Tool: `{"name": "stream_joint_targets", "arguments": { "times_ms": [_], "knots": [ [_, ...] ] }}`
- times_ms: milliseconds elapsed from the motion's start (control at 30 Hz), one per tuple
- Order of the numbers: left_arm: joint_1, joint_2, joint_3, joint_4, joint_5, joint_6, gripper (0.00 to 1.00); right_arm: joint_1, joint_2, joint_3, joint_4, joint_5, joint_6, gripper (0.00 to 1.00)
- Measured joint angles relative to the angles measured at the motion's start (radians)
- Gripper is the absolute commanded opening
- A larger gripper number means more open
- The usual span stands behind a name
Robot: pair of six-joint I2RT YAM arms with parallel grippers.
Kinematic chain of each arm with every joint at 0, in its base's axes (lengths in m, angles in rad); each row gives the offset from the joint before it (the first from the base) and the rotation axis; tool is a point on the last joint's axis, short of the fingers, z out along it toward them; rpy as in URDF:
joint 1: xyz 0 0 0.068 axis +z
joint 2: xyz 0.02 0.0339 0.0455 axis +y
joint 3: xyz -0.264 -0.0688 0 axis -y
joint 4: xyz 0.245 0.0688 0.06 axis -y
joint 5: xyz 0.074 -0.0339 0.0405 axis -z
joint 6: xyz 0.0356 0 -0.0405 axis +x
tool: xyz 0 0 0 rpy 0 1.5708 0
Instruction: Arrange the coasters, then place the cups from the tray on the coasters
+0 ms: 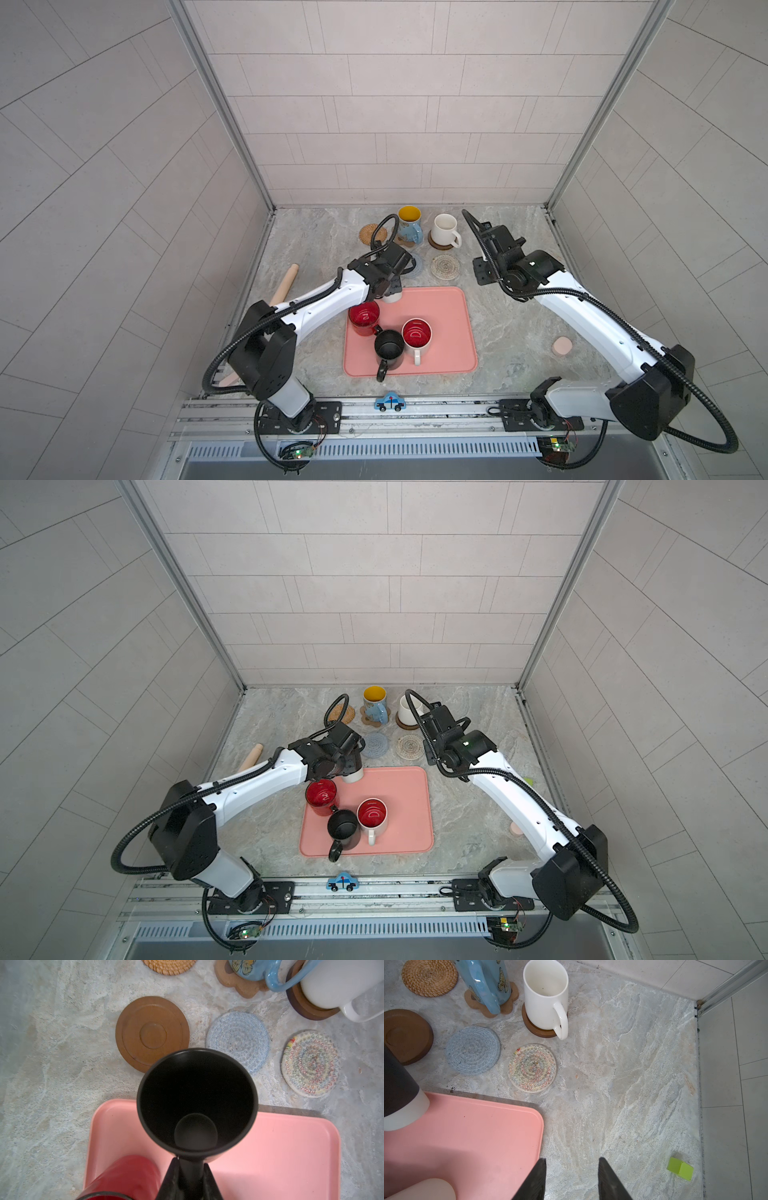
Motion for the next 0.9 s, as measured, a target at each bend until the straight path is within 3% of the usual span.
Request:
{"name": "stream_joint_targets", "arguments": {
  "times_ms": [500, 900],
  "knots": [
    [-0.090, -0.016, -0.053, 0.058, -0.013, -0.055, 0.06, 0.000, -0.013, -0.012, -0.002, 0.000, 0.004, 0.44],
    [-0.140, -0.010, -0.067, 0.061, -0.007, -0.069, 0.16, 0.000, -0.033, -0.035, -0.002, 0.000, 0.005, 0.44]
  ]
}}
